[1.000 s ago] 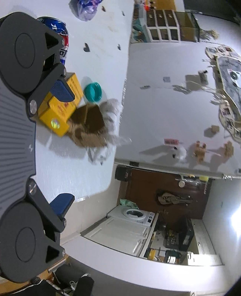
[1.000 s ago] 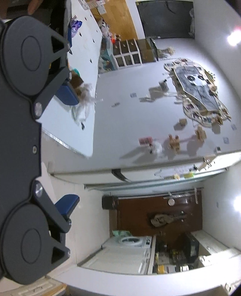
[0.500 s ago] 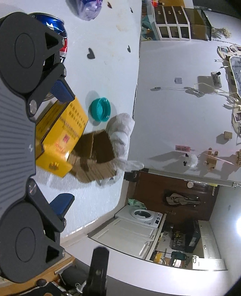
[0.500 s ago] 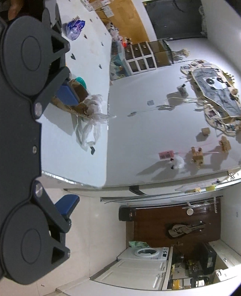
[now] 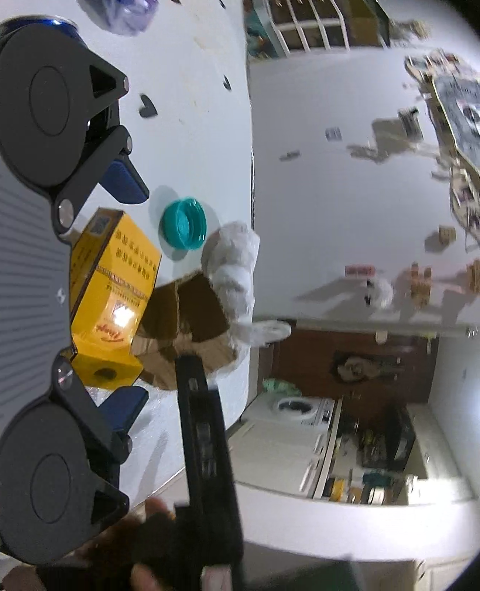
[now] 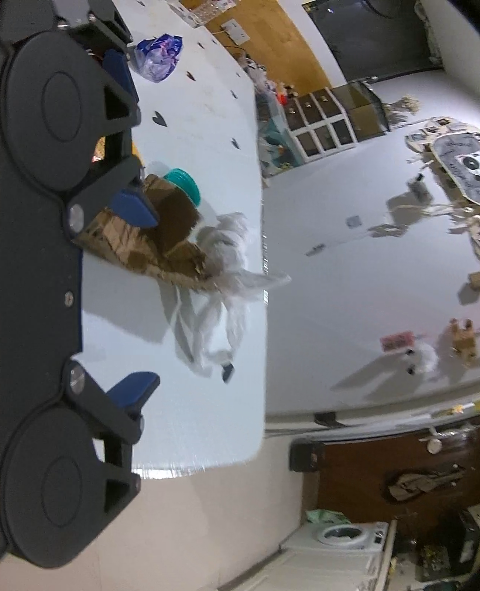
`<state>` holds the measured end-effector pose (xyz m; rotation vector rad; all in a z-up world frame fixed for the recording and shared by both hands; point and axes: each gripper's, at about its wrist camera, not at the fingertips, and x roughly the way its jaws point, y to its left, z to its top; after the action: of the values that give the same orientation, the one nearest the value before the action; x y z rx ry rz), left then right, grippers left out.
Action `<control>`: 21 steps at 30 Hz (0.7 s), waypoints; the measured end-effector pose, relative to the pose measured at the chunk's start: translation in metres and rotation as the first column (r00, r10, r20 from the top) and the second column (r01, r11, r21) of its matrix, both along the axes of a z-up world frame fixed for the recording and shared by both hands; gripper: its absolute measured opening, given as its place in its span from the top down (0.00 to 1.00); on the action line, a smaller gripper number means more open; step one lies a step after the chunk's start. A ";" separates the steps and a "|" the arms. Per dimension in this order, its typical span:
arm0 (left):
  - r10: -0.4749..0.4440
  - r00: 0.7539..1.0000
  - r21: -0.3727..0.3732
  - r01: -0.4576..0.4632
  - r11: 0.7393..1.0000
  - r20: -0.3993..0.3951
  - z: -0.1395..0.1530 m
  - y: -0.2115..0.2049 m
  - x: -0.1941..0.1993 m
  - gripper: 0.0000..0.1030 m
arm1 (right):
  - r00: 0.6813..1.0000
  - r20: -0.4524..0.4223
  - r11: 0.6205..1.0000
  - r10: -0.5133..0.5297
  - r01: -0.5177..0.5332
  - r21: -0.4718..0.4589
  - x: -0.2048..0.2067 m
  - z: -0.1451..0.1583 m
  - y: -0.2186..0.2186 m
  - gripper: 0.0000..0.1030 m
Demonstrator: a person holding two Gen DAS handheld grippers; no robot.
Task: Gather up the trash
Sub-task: 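Grasp the brown cardboard piece with the right tool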
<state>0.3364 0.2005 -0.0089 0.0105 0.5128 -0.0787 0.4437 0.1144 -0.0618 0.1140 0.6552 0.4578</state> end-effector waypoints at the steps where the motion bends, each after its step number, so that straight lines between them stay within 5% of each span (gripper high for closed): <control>1: -0.014 1.000 0.007 0.014 1.000 0.001 -0.002 0.000 0.002 0.00 | 1.000 -0.012 1.000 0.010 -0.010 -0.003 0.003 -0.002 0.004 0.24; 10: -0.081 0.996 0.013 0.082 0.997 -0.024 -0.009 0.002 0.015 0.00 | 0.996 -0.083 0.999 0.039 -0.041 -0.024 0.014 -0.016 0.016 0.82; 21: -0.236 0.971 0.088 0.239 0.967 -0.038 -0.011 -0.024 0.003 0.00 | 1.000 -0.023 0.996 0.008 -0.011 -0.092 0.001 -0.005 -0.011 0.92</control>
<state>0.3394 0.1765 -0.0195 0.1617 0.5406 -0.2903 0.4452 0.1035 -0.0664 0.0293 0.6984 0.4354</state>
